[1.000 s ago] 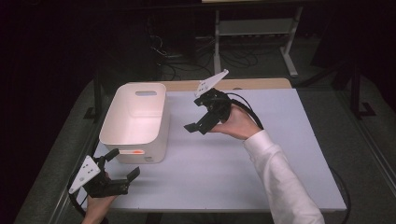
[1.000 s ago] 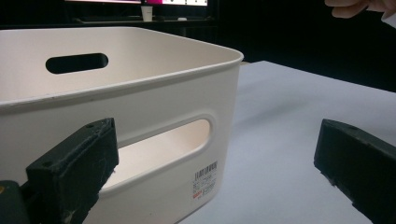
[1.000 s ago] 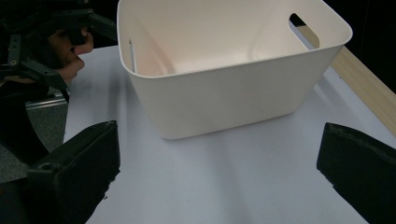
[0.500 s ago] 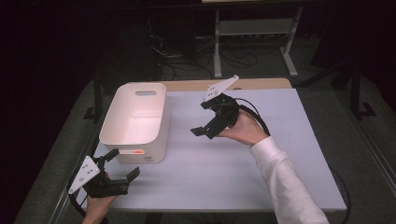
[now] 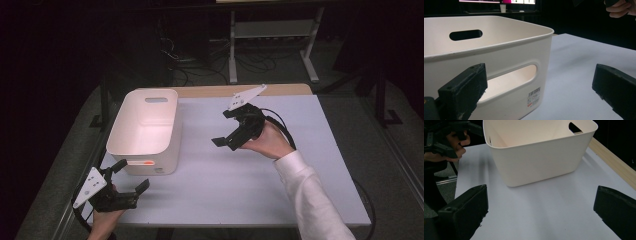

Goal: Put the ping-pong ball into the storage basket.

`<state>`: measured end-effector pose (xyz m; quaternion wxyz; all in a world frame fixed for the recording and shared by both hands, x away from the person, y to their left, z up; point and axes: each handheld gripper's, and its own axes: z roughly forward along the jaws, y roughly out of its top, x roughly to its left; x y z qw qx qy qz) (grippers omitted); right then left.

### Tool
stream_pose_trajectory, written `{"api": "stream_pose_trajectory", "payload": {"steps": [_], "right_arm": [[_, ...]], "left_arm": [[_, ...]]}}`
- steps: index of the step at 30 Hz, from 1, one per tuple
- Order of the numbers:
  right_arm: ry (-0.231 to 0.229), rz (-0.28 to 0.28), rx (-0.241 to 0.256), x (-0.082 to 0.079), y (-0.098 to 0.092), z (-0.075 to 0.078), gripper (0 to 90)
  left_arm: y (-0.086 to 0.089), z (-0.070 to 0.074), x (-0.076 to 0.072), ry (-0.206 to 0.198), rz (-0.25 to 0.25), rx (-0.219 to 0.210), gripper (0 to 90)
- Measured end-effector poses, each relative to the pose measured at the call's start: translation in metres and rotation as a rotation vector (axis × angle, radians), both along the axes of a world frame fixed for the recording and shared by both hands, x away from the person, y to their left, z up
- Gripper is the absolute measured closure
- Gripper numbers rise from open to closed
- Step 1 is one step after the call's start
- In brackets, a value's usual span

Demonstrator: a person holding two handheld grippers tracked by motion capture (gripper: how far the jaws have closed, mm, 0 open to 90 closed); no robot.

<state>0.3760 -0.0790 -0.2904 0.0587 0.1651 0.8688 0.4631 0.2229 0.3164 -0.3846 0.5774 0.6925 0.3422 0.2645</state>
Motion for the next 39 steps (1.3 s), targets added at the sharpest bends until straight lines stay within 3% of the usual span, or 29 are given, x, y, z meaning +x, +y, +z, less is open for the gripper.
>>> {"api": "stream_pose_trajectory", "payload": {"steps": [11,21,25,39], "right_arm": [[-0.005,-0.014,0.020,-0.005,-0.011,-0.004,0.0],[0.021,-0.044,0.031,-0.011,-0.023,-0.011,0.0],[0.045,-0.059,0.062,-0.015,-0.030,-0.013,0.0],[0.035,-0.099,0.109,-0.021,-0.052,-0.024,0.0]], "left_arm": [[0.000,0.000,0.000,0.001,0.002,0.002,0.0],[0.000,0.000,0.000,0.001,0.003,0.001,0.0],[0.000,0.000,0.000,0.005,0.003,0.004,0.0],[0.000,0.000,0.000,0.009,0.005,0.003,0.0]]}}
